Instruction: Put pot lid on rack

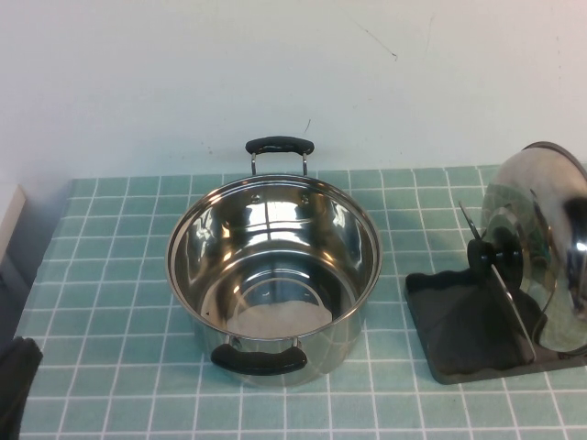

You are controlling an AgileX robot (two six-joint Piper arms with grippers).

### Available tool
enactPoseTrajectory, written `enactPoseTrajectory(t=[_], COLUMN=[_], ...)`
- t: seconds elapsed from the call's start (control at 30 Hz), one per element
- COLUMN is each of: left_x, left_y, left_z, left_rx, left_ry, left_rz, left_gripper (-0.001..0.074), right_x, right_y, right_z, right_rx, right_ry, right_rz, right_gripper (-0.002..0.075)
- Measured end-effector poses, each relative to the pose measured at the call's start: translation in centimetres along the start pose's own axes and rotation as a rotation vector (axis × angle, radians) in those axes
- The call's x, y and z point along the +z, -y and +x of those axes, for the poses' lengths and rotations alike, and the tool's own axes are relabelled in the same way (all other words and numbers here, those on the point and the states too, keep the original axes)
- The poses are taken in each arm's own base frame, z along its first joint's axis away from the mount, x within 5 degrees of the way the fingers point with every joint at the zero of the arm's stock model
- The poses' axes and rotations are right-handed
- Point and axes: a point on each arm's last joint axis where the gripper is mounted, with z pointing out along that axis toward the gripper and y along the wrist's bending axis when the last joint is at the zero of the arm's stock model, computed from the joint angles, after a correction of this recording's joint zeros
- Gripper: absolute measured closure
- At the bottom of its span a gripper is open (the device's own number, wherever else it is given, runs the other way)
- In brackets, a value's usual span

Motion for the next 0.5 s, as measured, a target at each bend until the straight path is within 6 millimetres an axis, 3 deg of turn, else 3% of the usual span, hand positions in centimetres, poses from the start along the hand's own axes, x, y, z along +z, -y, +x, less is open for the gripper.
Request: enactPoseTrajectory(t=[0.27,0.5], left_x=[-0.1,-0.3], left_y=[0.4,0.7], left_z=[2.2,3.8], left_rx=[0.002,0.003], left_ry=[-0.119,-0.201], left_rz=[0.074,0.13], left_gripper=[0.0737,0.0736], right_x=[1.0,1.2], right_y=[-0.5,-0.8], right_z=[5.1,7.9], right_rx=[0.147,0.209], right_ry=[-0.128,-0.205], right_rz=[-0.112,-0.148], right_gripper=[0.0727,0.0727])
